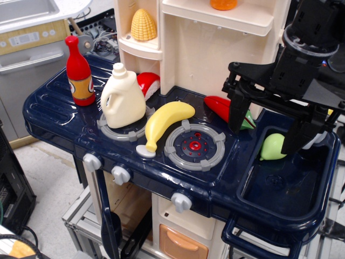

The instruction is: Put detergent in sink

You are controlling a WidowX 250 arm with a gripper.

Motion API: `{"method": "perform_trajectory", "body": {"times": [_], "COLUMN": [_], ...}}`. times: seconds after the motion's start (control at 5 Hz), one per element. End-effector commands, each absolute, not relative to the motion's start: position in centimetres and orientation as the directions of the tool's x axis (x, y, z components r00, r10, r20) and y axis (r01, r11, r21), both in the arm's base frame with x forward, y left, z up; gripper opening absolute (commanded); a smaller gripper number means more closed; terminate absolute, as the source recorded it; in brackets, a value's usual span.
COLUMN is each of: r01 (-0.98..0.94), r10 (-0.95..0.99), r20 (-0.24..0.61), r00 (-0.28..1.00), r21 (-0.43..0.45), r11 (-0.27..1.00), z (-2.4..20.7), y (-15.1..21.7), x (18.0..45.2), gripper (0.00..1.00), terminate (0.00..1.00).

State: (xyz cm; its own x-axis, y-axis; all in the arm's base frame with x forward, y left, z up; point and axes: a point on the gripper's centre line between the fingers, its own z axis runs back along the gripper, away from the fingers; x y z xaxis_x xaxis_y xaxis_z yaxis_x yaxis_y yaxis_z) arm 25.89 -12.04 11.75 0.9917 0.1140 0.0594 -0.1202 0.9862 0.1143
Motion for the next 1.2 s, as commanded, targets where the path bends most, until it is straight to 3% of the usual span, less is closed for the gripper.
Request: {"method": "perform_trajectory", "body": {"times": [0.0,0.6,1.0], "r01": [-0.12,0.162,0.249], "r10": [0.114,-0.163,-0.235], "r20": [0.059,-0.019,-0.083], "r00": [0.992,0.987,0.968], "r21": [0.114,0.253,0.324], "r11": [0.986,0.954,0.913], "z": [11.7,15.0,17.5], "y": [-12.0,-0.3,2.7], "x": [25.9,27.9,28.6], "gripper": [1.0,1.0,1.0], "terminate": [0.0,0.0,0.0]}}
